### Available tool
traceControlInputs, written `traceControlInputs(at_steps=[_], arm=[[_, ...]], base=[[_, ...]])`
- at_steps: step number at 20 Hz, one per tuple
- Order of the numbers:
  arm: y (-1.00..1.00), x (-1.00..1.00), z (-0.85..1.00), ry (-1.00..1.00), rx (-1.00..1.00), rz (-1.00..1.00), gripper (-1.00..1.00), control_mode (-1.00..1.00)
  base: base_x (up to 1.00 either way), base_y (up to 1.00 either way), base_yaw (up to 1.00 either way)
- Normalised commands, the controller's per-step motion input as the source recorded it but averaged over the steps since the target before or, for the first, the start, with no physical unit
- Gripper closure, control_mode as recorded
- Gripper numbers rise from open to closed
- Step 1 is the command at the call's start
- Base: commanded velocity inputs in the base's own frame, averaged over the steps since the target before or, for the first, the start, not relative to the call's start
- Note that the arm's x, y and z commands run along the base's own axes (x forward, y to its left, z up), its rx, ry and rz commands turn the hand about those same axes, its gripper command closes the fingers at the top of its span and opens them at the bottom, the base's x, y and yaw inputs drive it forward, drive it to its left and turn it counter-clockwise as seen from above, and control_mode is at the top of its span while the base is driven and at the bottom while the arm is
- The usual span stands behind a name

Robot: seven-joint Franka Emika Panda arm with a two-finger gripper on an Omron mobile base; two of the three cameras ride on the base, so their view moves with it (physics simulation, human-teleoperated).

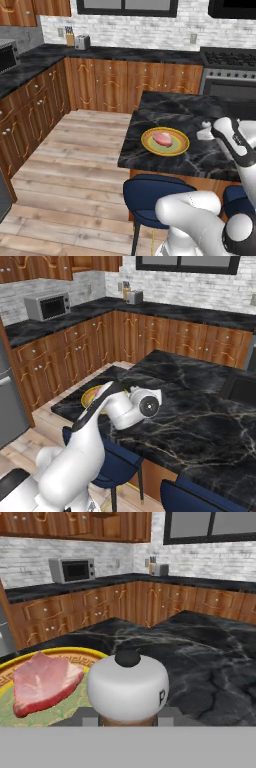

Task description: Retrieve the shaker from the cabinet and place it next the steak on a plate on the dining table.

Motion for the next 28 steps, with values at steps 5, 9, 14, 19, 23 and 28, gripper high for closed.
traceControlInputs(at_steps=[5, 9, 14, 19, 23, 28], arm=[[0.00, 0.30, -0.30, 0.01, 0.00, 0.04, 1.00, -1.00], [0.00, 0.29, -0.32, 0.00, 0.00, 0.06, 1.00, -1.00], [0.00, 0.26, -0.33, 0.00, 0.00, 0.07, 1.00, -1.00], [-0.03, 0.21, -0.31, 0.00, 0.00, 0.08, 1.00, -1.00], [-0.18, 0.12, -0.29, 0.00, 0.00, 0.08, 1.00, -1.00], [-0.11, 0.12, -0.28, 0.00, 0.00, 0.07, 1.00, -1.00]], base=[[0.00, 0.00, 0.00], [0.00, 0.00, 0.00], [0.00, 0.00, 0.00], [0.00, 0.00, 0.00], [0.00, 0.00, 0.00], [0.00, 0.00, 0.00]])
